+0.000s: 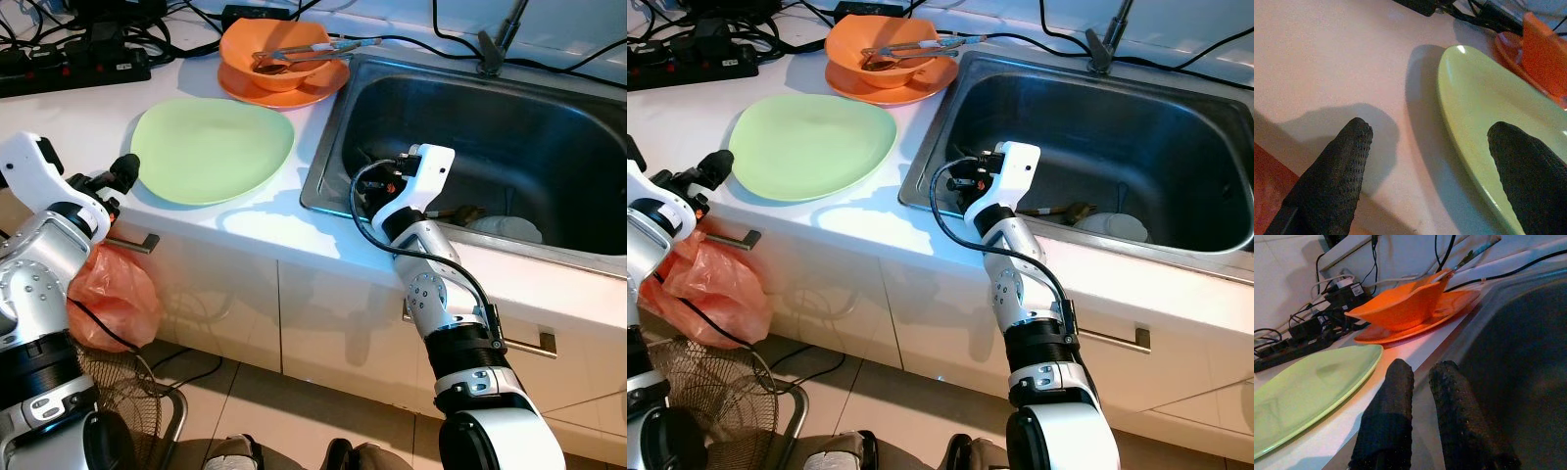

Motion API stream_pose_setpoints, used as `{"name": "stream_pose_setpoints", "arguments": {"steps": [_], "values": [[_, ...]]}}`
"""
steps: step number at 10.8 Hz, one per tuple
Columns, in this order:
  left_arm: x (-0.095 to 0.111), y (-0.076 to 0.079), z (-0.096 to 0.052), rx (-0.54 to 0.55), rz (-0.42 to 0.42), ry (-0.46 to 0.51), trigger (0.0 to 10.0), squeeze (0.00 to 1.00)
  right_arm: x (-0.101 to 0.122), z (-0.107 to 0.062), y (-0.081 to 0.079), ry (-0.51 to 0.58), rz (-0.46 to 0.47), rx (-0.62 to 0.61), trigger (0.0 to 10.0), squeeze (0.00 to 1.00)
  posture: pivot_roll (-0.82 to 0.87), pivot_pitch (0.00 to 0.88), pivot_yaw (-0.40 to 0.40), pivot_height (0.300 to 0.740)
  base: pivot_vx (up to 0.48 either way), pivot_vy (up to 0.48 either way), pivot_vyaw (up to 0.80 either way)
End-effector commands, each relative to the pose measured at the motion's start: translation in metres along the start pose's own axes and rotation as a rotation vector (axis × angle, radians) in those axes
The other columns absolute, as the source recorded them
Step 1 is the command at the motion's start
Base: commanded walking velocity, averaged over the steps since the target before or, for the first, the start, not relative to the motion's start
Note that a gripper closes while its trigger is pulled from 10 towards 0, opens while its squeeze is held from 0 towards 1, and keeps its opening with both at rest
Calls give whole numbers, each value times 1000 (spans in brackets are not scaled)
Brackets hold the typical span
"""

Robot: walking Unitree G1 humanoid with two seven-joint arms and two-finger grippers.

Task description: Kitchen organization

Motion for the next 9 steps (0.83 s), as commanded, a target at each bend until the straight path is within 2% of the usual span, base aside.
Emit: {"name": "stream_pose_setpoints", "arguments": {"steps": [1, 7, 9], "values": [[2, 8, -1, -31, -38, -7, 10000, 0, -20, -8, -2, -75, 25, 3, 10000, 0, 125, 146, -33, 740, 0, 0, 0], [-28, 28, 8, -62, -164, -167, 10000, 0, -20, -9, 0, -76, 29, -11, 10000, 0, 113, 148, -19, 740, 0, 0, 0], [-30, 32, 9, -68, -188, -181, 10000, 0, -20, -9, 1, -76, 31, -15, 10000, 0, 113, 147, -18, 740, 0, 0, 0]]}}
Point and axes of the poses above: a point about 5 cm out from each wrist's last joint towards the gripper, its own z axis pointing out of the wrist towards the gripper, its own x axis along the axis of the wrist's last joint, y = z × x, the point moved 3 cm from there along z, pointing out of the wrist towards the gripper, and after that the axes turned 14 degrees about -z, right-handed, at the moved point
